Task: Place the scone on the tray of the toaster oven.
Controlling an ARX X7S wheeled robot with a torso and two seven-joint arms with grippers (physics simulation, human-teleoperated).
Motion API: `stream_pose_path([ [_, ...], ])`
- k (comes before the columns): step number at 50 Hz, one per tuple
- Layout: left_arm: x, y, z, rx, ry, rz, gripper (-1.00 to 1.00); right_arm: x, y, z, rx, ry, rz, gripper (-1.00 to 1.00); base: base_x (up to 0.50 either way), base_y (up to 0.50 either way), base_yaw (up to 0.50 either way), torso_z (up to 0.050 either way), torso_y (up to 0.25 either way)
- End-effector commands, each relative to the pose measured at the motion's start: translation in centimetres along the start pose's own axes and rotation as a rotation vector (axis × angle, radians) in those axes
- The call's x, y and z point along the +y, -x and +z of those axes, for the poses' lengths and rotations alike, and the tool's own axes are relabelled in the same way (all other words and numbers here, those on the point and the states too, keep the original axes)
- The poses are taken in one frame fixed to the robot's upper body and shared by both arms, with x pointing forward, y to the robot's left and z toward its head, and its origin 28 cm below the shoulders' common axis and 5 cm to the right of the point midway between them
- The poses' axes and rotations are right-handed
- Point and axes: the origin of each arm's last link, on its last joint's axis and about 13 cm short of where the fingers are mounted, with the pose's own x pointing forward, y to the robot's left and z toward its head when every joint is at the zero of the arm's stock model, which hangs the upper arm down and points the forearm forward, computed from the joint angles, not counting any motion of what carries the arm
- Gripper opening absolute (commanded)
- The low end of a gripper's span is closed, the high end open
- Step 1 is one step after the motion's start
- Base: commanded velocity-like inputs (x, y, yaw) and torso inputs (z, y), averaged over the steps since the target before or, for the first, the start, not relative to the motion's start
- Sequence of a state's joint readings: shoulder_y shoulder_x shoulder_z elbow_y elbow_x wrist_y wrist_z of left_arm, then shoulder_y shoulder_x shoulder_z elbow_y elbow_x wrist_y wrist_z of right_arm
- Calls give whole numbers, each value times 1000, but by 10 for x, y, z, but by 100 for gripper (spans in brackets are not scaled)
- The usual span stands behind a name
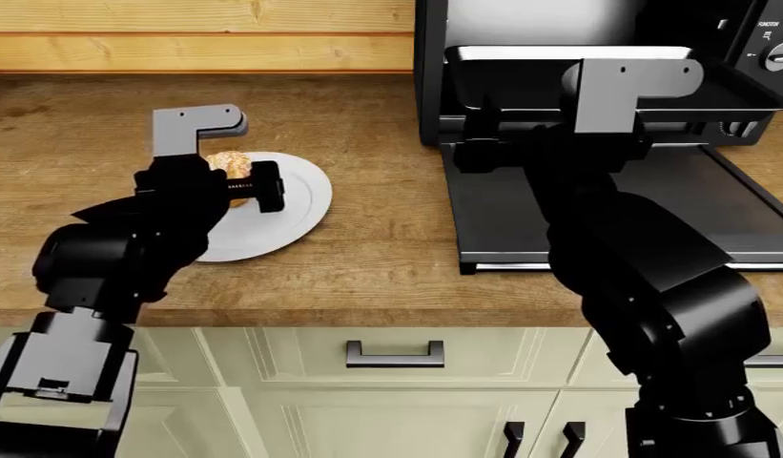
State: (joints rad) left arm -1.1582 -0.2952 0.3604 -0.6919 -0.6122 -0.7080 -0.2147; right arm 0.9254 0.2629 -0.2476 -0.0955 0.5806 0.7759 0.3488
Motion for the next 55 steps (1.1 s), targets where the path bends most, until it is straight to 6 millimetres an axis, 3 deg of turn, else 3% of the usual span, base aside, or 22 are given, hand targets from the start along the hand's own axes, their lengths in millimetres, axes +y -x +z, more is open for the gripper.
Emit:
stream_pose_path([
  [1, 0, -2, -1, 2, -1, -1, 100, 0, 0, 0, -1, -1, -1, 100, 0, 0, 0, 0, 0],
  [5, -2, -3, -2, 3, -5, -6, 100, 0, -1, -1, 1, 0, -2, 100, 0, 0, 0, 0, 0],
  [6, -2, -3, -2, 3, -4, -6, -100, 0, -1, -1, 1, -2, -2, 100, 0, 0, 0, 0, 0],
  [31, -3, -2, 1, -7, -3, -3, -100, -1, 1, -3, 4, -3, 1, 100, 0, 0, 0, 0, 0],
  [55, -10, 20, 27, -80, -35, -8, -100, 0, 5, 5, -24, -15, 13, 100, 0, 0, 0, 0, 0],
])
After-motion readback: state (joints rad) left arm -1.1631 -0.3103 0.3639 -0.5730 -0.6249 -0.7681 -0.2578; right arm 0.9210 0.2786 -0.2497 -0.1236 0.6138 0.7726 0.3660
